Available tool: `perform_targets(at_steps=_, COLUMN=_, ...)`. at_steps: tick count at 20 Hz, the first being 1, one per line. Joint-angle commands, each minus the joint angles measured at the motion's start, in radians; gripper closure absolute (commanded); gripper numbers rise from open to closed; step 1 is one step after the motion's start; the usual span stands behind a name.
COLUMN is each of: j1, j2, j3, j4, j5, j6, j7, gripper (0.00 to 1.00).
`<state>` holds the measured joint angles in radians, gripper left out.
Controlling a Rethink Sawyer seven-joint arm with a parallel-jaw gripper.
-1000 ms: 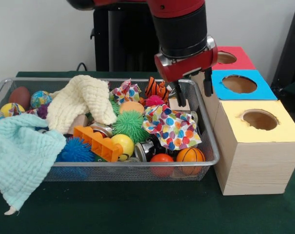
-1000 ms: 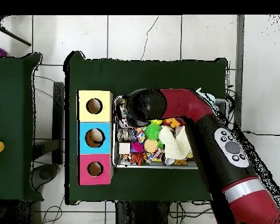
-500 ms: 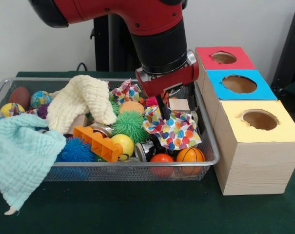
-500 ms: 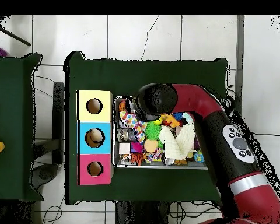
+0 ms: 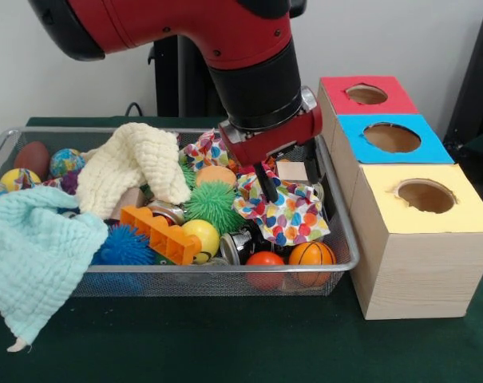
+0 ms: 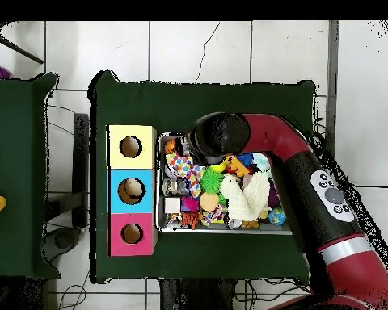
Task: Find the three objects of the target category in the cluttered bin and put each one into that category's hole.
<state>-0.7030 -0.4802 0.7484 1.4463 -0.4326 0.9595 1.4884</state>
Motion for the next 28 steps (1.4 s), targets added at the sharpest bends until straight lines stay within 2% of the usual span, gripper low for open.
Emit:
perform_targets(at_steps=1, j1=-0.010, j2=0.069, j3=0.045, j4=-0.072, j5=-0.077, j6=0.148, j7=-0.410, gripper=0.00)
perform_targets(at_steps=12, j1=-0.009, j2=0.147, j3=0.022, j4=-0.178, j5=-0.091, j6=0.207, j7=-0.490, gripper=0.00)
perform_targets(at_steps=15, j1=-0.010, j2=0.143, j3=0.021, j4=-0.186, j5=-0.089, j6=0.230, j7=-0.501, gripper=0.00)
perform_targets(at_steps=20, j1=-0.008, j2=0.145, j3=0.008, j4=-0.254, j5=-0.108, j6=0.271, j7=-0.527, gripper=0.00)
perform_targets(at_steps=24, j1=0.007, j2=0.102, j3=-0.032, j4=-0.265, j5=-0.139, j6=0.247, j7=-0.448, gripper=0.00)
perform_targets(at_steps=28, j1=-0.002, j2=0.038, j3=-0.049, j4=-0.220, j5=-0.160, j6=0.200, j7=-0.371, gripper=0.00)
